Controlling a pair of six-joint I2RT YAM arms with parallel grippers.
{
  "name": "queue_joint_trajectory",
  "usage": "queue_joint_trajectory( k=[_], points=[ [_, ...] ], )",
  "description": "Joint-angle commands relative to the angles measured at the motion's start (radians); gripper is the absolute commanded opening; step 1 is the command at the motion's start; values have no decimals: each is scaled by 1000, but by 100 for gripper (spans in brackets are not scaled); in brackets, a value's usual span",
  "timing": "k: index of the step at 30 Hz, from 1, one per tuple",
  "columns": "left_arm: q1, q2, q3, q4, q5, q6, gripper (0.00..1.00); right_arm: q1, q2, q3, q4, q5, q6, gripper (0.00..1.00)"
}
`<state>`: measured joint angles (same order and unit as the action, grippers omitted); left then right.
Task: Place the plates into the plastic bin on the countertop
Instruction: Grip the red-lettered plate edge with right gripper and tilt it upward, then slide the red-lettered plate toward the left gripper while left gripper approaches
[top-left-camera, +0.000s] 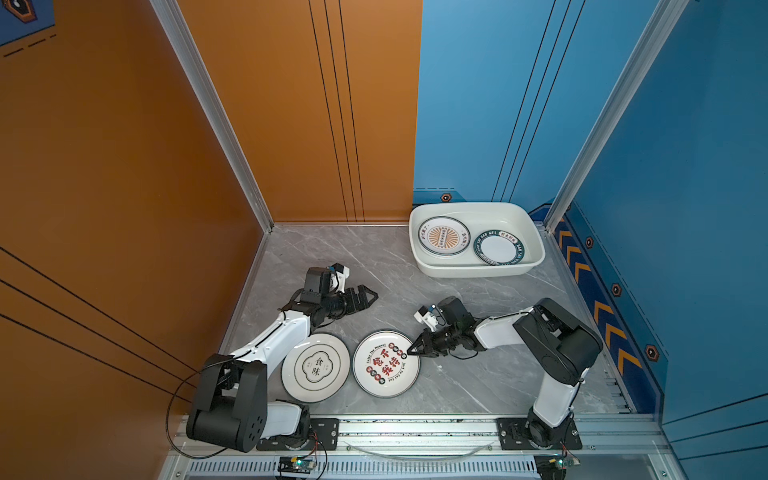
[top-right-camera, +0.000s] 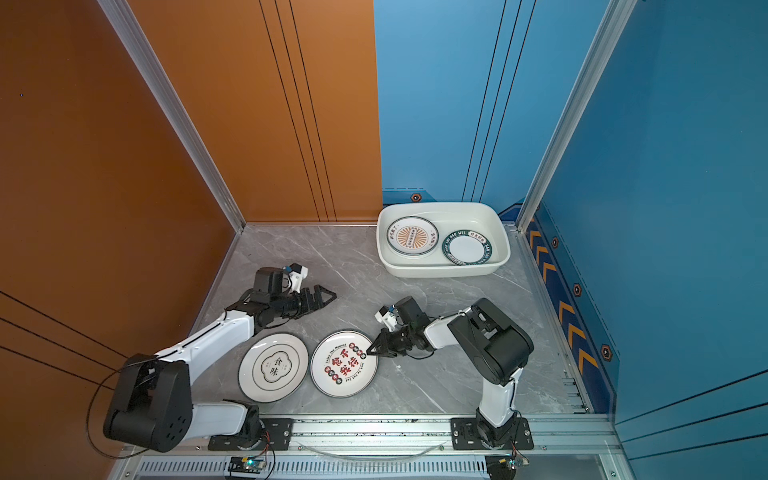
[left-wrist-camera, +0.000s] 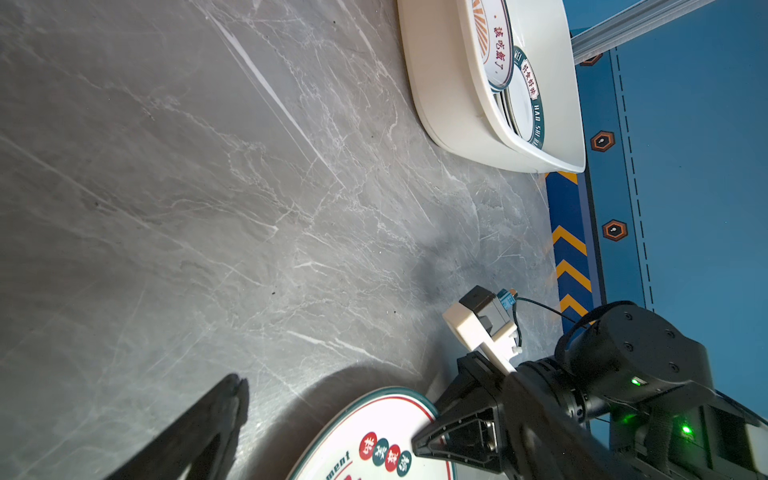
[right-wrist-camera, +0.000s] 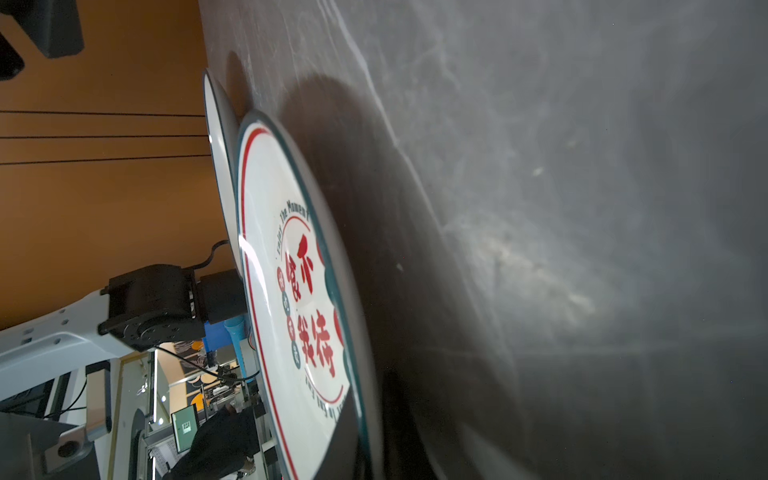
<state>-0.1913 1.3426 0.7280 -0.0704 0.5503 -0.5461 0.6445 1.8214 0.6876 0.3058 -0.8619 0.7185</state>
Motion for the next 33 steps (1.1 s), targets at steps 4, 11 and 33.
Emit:
queue_joint_trajectory(
  k=[4,11,33],
  points=[
    [-7,9,8,11,7,17,98,-51,-49,-30,-74,35,-14,1],
    [-20,14,7,33,29,8,98,-147,-194,-27,-259,28,-113,0],
    [-217,175,41,402,341,-119,99,-561,-583,80,-638,-82,-240,0]
  ],
)
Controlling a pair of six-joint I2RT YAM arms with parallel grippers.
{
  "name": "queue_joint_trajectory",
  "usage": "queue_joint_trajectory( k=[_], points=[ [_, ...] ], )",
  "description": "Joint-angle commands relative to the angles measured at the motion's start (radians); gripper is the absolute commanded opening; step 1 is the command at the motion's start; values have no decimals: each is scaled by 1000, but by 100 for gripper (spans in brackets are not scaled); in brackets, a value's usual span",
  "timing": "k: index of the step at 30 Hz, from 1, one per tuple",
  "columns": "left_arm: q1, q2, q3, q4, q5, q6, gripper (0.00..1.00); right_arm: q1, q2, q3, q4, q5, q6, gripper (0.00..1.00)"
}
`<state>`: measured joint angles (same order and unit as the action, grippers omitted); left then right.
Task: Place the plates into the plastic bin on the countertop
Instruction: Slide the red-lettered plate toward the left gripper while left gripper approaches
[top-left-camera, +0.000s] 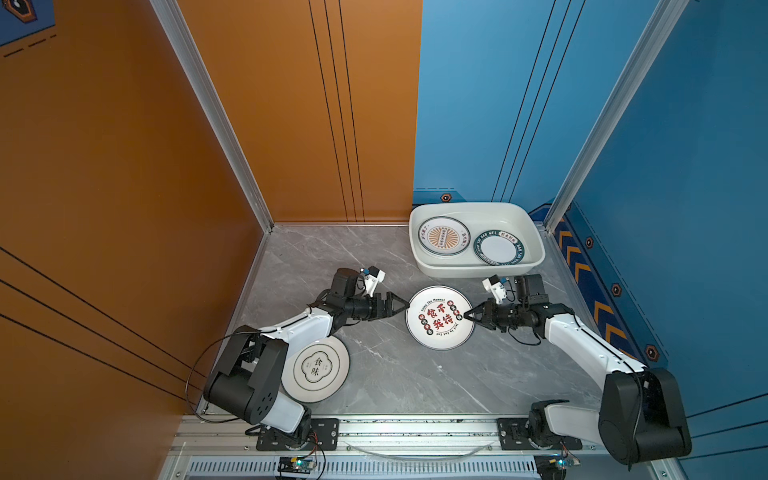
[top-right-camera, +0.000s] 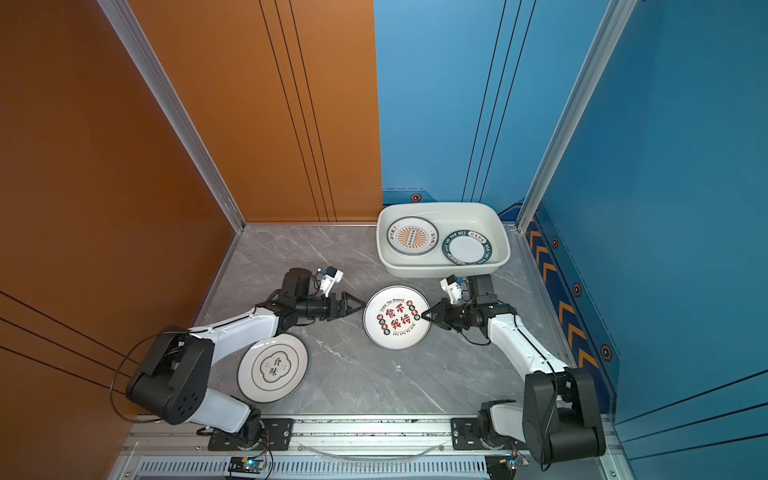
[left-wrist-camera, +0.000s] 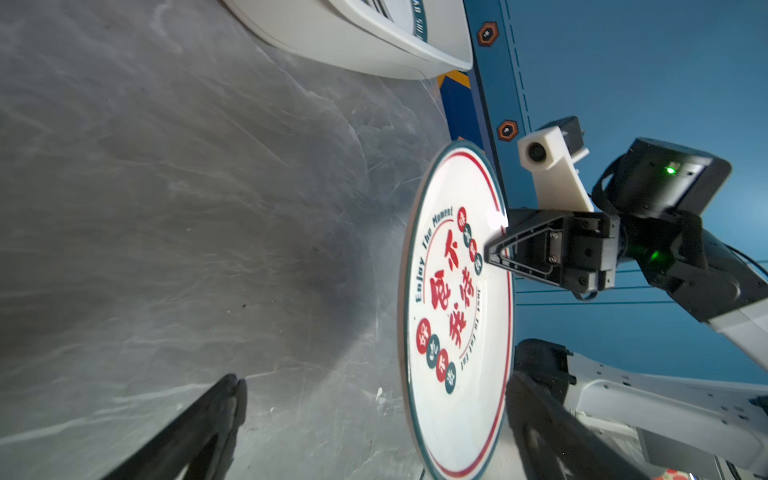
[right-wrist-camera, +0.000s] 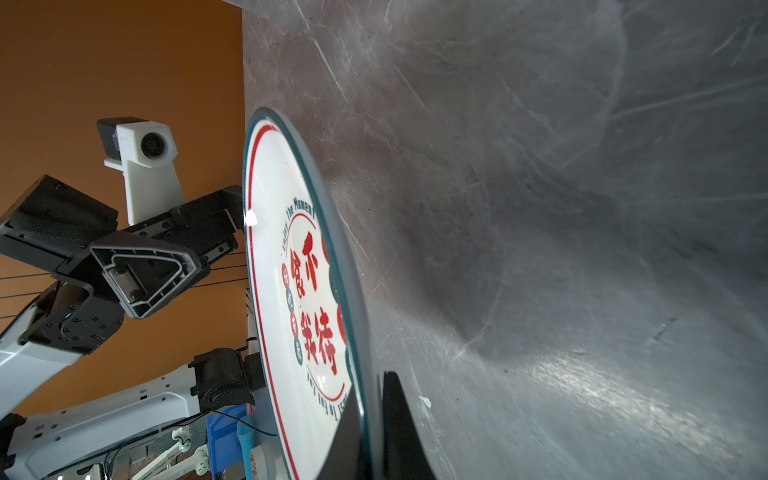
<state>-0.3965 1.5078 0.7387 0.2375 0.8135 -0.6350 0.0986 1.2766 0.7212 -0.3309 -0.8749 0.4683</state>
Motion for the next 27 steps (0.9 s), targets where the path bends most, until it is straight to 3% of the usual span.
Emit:
queue_joint_trajectory(
  k=[1,16,22,27],
  points=[
    [-17,14,30,108,87,-38,98,-19,-38,53,10,-76,20,0],
    [-56,71,-4,376,164,-192,87,45,20,129,141,-103,128,0],
    [-56,116,4,434,174,-245,68,91,73,167,162,-64,126,0],
    [-50,130,3,437,173,-256,43,116,119,184,186,-52,125,0]
  ],
)
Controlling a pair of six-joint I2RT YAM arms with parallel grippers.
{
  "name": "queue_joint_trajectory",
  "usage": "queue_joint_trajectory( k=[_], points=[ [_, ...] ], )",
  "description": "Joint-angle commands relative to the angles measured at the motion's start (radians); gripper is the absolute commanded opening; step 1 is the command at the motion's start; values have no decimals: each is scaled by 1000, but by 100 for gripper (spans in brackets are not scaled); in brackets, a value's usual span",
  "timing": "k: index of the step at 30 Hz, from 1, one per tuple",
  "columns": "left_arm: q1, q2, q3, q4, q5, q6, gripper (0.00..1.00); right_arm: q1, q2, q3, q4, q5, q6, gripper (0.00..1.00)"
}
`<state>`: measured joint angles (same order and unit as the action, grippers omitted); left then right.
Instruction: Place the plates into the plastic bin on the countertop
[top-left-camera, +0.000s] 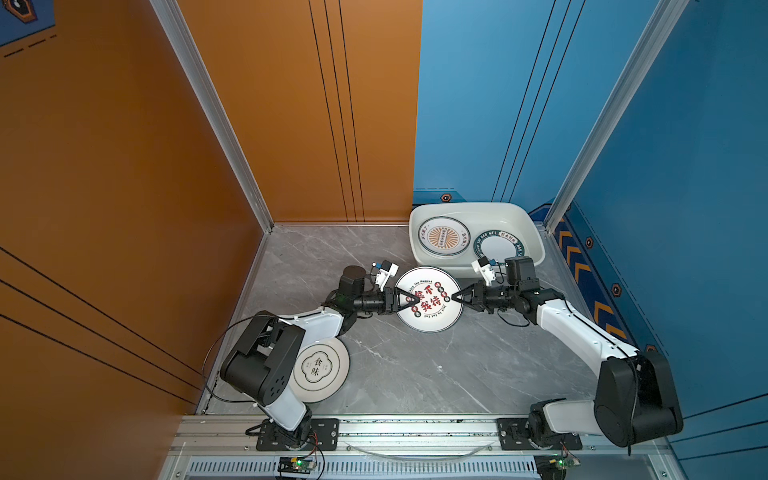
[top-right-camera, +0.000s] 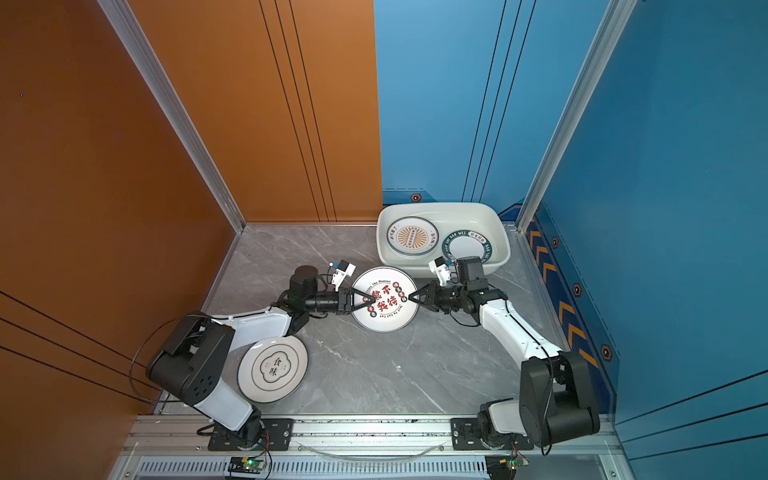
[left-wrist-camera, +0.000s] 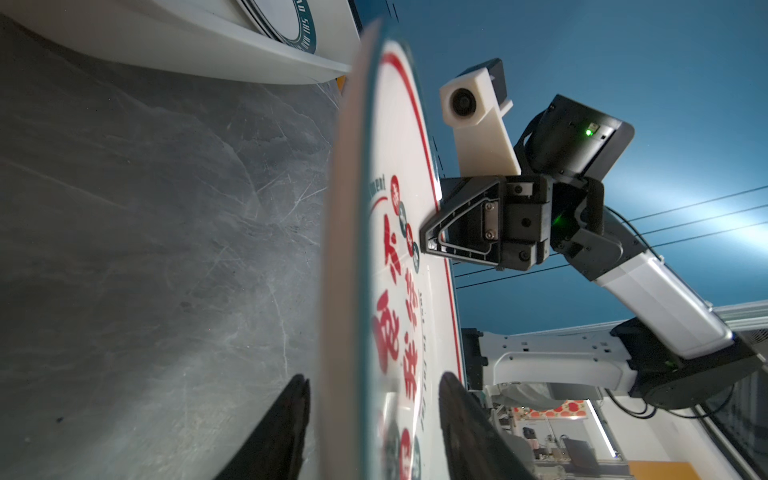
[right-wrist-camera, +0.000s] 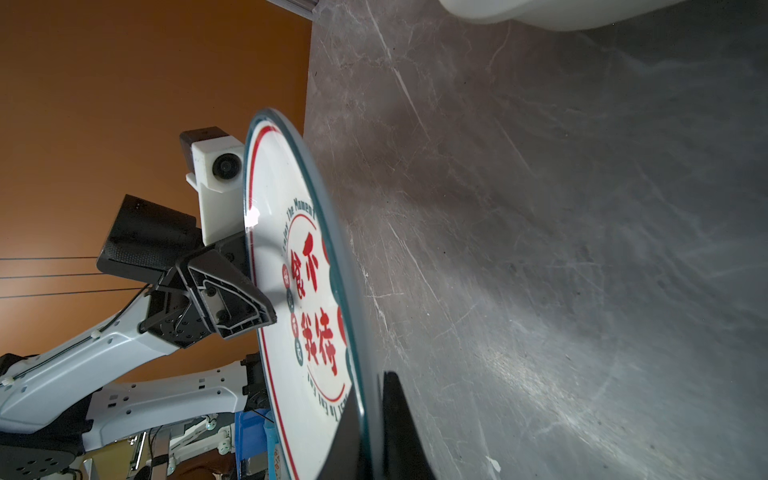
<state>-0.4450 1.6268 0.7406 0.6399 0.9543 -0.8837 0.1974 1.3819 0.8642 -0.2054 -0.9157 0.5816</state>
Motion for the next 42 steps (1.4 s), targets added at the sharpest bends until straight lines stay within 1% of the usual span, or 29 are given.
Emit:
queue_joint_trajectory(
  k=[1,3,6,8,11,13,14,18,20,22,25,29,34,39,42],
  points=[
    [0,11,0,35,33,-8,40,21,20,43,64,-9,11,0],
    [3,11,-1,35,36,-11,34,28,30,47,72,-4,12,0],
    [9,21,-1,35,44,-17,20,41,41,49,83,4,12,0],
    [11,29,-4,35,43,-18,18,49,48,50,89,9,12,0],
    [12,40,-7,35,44,-17,11,58,57,47,101,5,12,0],
    [12,43,-8,35,43,-17,9,62,57,47,109,1,12,0],
    [12,42,-10,35,44,-17,8,62,57,46,116,-4,12,2],
    [14,36,-15,35,45,-14,6,62,63,45,149,-34,12,27],
    [14,33,-15,35,47,-14,6,64,74,44,174,-56,15,34],
    [14,29,-17,35,47,-14,6,69,92,42,205,-82,23,37],
    [15,25,-18,35,46,-15,6,81,124,30,289,-125,55,40],
    [15,15,-21,35,46,-15,6,101,164,9,418,-161,110,40],
    [15,9,-23,35,48,-17,6,130,199,9,461,-169,111,36],
    [15,8,-24,35,46,-17,6,140,215,17,468,-166,112,20],
    [15,7,-24,35,47,-17,7,140,221,15,467,-166,110,13]
  ],
)
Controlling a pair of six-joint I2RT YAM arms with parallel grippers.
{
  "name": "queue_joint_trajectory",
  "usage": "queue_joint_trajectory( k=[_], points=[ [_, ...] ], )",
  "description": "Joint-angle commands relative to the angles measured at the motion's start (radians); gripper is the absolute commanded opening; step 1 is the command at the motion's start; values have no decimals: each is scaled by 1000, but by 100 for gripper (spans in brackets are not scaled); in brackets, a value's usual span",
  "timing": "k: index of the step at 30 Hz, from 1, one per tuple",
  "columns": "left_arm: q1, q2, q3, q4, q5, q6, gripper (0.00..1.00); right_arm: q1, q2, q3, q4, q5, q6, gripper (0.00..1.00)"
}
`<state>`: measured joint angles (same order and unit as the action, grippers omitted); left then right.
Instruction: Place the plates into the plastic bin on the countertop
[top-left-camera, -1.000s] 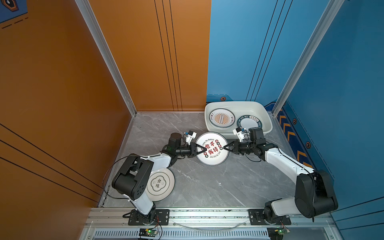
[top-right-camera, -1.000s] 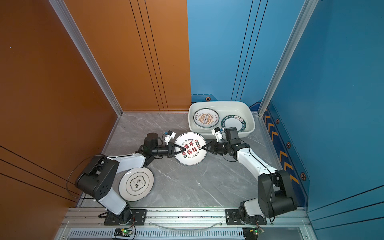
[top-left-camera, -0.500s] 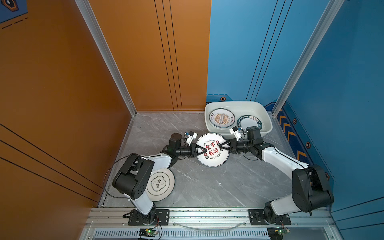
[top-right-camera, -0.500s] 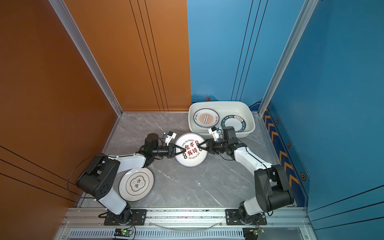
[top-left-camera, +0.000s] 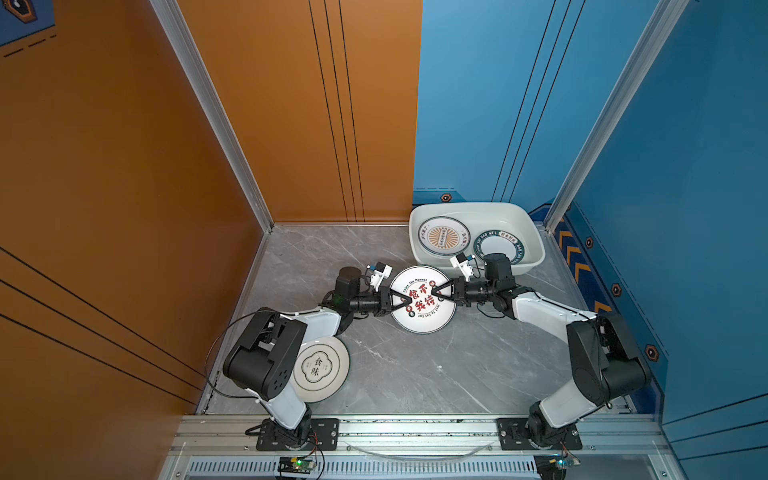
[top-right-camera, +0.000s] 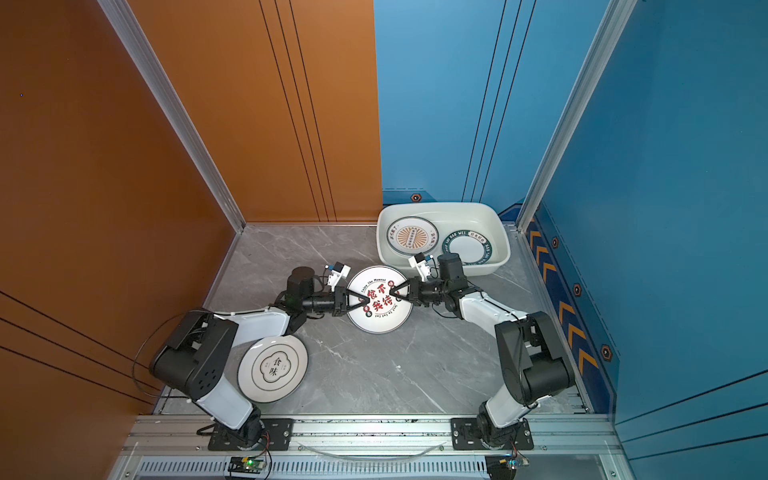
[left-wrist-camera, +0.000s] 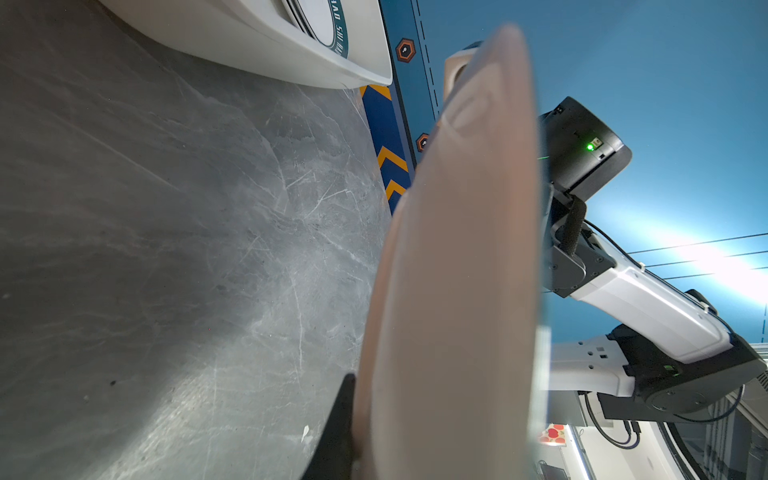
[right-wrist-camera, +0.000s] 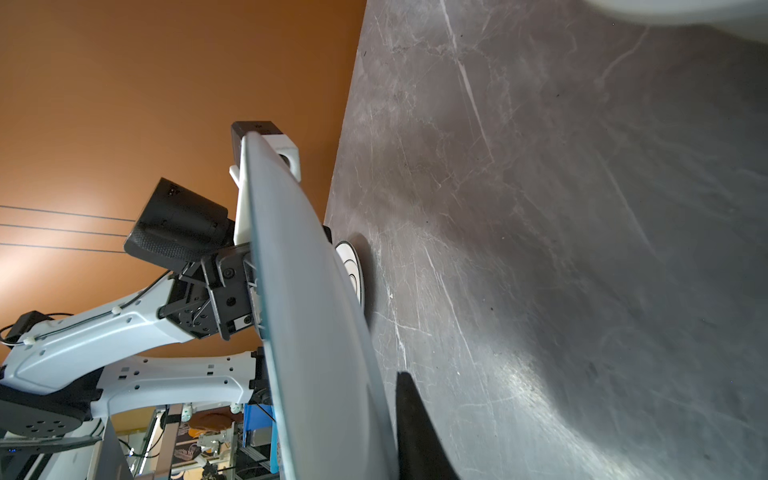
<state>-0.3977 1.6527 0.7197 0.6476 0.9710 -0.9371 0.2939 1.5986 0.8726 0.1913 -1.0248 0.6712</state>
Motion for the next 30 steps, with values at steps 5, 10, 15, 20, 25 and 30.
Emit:
queue_joint_trajectory(
  k=[5,10,15,20,25,30],
  points=[
    [-31,-26,-5,27,29,35,14,38,7,9,57,-50,19,1],
    [-20,-43,-13,27,20,29,35,5,-11,11,-7,-21,-5,0],
    [-6,-63,-26,25,11,28,54,-44,-48,47,-205,38,-118,0],
    [-4,-86,-34,19,3,36,71,-109,-79,74,-291,68,-137,0],
    [-4,-102,-28,-20,0,60,98,-184,-94,134,-343,97,-127,0],
    [-6,-136,-28,-113,-24,124,98,-237,-88,222,-396,163,-116,0]
  ],
)
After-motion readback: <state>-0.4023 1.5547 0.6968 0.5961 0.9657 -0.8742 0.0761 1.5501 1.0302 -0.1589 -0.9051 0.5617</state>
